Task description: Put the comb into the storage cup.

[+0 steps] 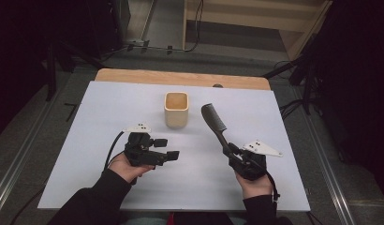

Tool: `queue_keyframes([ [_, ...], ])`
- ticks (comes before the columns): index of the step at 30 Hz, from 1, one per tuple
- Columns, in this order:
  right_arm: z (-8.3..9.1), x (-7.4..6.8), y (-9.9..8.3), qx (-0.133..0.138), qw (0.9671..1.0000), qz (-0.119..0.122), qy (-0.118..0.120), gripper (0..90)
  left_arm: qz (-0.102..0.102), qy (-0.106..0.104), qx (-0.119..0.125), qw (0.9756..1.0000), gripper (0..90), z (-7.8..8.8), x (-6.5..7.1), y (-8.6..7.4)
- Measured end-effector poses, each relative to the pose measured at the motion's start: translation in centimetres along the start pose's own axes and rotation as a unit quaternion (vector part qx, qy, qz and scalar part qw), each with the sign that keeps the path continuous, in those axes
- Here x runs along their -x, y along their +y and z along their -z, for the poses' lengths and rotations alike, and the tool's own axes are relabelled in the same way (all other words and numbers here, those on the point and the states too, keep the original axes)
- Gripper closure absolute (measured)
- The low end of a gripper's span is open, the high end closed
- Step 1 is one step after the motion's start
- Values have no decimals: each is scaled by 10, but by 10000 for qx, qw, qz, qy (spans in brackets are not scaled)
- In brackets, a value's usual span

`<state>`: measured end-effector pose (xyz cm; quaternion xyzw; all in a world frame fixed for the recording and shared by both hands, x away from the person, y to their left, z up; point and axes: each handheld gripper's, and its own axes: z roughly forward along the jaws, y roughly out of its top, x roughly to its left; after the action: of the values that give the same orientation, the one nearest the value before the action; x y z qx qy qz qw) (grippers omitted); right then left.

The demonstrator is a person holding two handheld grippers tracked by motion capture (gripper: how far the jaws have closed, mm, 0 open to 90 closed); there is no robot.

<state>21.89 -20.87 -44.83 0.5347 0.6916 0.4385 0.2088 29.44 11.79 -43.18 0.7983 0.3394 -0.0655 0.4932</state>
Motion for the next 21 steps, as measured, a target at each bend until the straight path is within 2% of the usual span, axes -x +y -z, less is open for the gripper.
queue_keyframes([
  [7,-1,-9,1,126,9999,-31,-61,702,147,1,-32,9999,211,-14,4,15],
  [11,-4,-12,1,157,9996,-181,-145,702,163,-20,-110,9998,211,-26,6,24],
  [13,-6,-13,1,176,9994,-204,-223,703,196,-71,-94,9997,213,-32,6,29],
  [21,-11,-20,-3,298,9974,-165,-634,703,251,-54,-229,9994,226,-52,7,42],
])
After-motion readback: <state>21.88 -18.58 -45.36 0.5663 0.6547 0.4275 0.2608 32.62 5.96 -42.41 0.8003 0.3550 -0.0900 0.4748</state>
